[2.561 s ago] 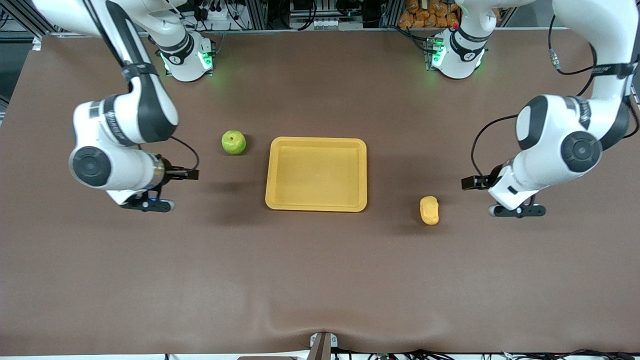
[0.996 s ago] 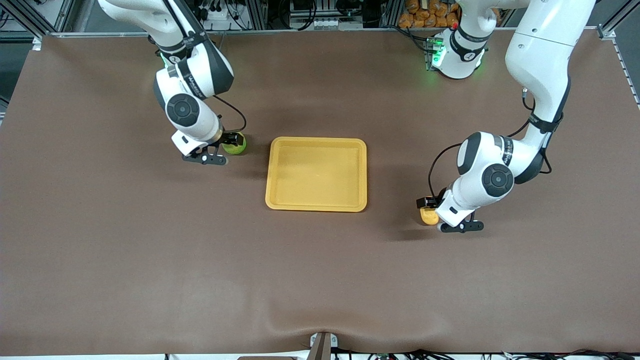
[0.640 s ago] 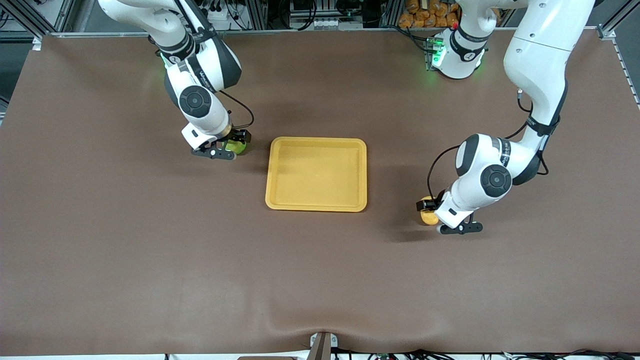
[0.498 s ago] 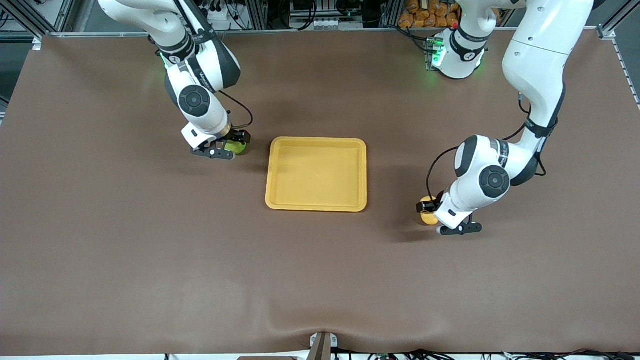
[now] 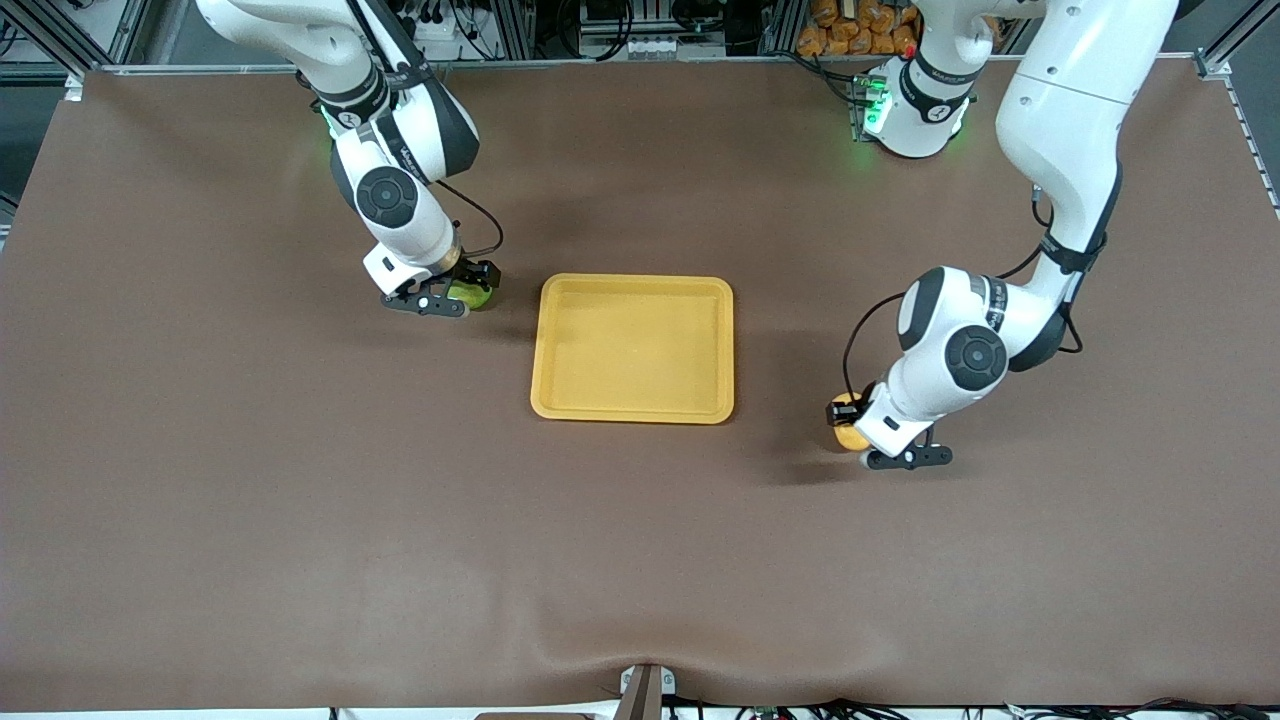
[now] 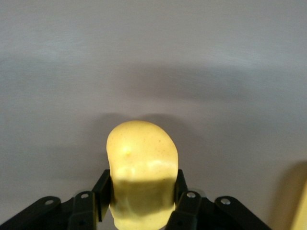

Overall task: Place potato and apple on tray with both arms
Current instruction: 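Carry the potato with the left gripper onto the tray while the right holds the apple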

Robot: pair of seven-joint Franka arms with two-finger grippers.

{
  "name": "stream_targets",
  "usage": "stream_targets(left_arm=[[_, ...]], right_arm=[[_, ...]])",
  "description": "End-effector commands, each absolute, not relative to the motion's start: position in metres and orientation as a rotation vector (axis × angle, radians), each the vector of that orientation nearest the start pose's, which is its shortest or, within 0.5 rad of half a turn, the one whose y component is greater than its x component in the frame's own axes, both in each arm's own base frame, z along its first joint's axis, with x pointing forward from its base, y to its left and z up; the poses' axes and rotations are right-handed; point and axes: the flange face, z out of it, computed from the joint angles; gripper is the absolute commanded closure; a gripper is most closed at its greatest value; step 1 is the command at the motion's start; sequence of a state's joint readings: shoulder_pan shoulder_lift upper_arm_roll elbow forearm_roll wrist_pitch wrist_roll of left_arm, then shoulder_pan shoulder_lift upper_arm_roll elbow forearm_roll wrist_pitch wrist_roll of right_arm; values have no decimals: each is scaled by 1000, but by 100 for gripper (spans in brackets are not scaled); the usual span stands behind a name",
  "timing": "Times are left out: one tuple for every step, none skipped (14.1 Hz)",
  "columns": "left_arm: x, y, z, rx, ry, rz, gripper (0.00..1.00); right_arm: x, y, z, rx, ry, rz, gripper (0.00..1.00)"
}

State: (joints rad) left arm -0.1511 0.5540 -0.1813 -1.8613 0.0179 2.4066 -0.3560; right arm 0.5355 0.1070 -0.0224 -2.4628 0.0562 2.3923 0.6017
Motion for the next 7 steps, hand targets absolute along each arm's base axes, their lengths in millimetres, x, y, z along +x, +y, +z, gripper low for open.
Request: stream_targets(left_arm=[[590,-242,268,-3201,31,45,87],[587,-257,280,-3198,67,46,90],[582,-276,289,-3190,113,69,91],[573,-299,293,-3183,131,101,92],[563,-320,292,-3176,144,113,92],[551,-343,290,-3172,184,118,92],[544,-359,283,-3168,214,129,92]], right_arm=[[394,223,236,-3179,240,250,0],[391,221,231,-3176,239,229,0],[389,220,226,-3172,240,213,0],[388,220,223,-3173,238,212,0],[388,220,220,-3175,240,219,0],[388,220,218,-3173,241,210,0],[387,219,214,-3175,244,216,0]])
